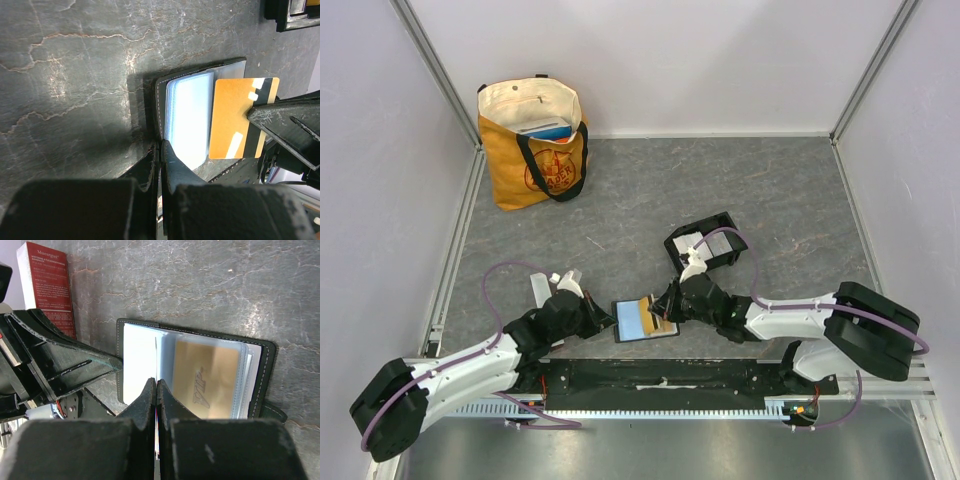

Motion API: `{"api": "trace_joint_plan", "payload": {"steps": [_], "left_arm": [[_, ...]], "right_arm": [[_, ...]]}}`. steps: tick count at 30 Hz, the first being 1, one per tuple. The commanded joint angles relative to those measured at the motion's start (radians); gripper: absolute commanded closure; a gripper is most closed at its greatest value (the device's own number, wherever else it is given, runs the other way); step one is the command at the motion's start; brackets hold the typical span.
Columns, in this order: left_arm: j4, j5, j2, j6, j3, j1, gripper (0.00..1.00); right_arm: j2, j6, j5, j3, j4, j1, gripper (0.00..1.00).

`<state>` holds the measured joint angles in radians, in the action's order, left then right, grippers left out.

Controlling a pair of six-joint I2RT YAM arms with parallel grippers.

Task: Put the credit cards into the card holder
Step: Insert the credit card into the card holder.

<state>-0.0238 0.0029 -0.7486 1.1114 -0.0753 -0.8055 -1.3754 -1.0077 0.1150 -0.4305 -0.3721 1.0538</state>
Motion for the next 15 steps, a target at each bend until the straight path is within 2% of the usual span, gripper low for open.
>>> {"api": "trace_joint_plan", "payload": {"steps": [1, 6, 15], "left_arm": [[0.001, -0.007, 0.005, 0.016, 0.008, -0.001, 0.98], [0.001, -0.007, 0.002, 0.016, 0.008, -0.003, 0.98], [-0.001, -0.007, 0.000, 0.016, 0.006, -0.004, 0.98]], "right_arm": [[-0.008, -0.041, 0.032, 0.027, -0.073, -0.008, 1.00], [0.016, -0.051, 0.060, 0.048, -0.074, -0.017, 1.00], [-0.027, -0.054, 0.014, 0.056, -0.137, -0.021, 1.00]]}}
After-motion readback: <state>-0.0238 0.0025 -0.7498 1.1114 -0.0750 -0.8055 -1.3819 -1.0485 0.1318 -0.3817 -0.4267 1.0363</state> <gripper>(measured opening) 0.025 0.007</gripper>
